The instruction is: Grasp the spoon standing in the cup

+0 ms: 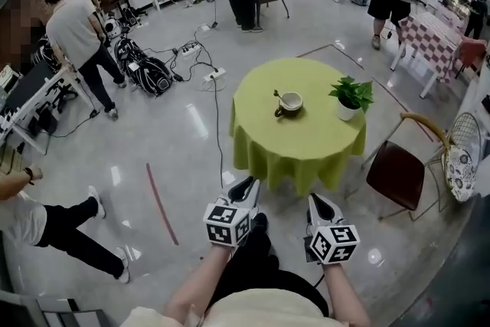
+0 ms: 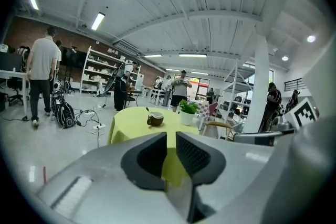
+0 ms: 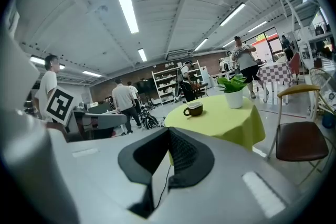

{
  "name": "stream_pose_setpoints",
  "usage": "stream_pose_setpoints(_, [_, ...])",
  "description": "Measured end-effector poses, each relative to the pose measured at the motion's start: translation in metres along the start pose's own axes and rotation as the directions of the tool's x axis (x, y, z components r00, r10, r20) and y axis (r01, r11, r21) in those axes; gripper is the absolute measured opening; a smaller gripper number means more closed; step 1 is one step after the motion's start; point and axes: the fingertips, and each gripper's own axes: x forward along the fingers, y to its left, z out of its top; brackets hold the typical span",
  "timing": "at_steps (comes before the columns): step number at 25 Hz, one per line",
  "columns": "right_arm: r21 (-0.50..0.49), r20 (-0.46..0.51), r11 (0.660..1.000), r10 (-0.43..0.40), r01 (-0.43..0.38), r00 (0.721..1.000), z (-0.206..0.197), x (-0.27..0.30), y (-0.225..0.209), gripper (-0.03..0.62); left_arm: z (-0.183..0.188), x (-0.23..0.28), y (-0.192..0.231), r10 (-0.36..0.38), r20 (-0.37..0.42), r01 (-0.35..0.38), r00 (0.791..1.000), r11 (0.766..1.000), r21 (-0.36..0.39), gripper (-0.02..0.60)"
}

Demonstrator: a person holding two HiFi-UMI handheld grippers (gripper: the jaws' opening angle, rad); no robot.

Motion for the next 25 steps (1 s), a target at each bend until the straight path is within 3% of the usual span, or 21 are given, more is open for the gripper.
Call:
stream_pose_setpoints(10, [0.015, -0.006, 1.0, -0.016, 0.016, 1.0, 0.013, 0.041, -0.023, 0.002, 0.006, 0.047, 0.025, -0.002, -0.03, 0.001, 1.0, 1.0, -0.017, 0.075])
stream_pose_setpoints(25, [0.049, -0.039, 0.996, -0.072, 0.074, 0.997, 0.039, 0.134, -0.074, 0.002, 0.032, 0.157, 0.075, -0.046, -0.085, 0.044, 0.995, 0.999, -0.032, 0.107])
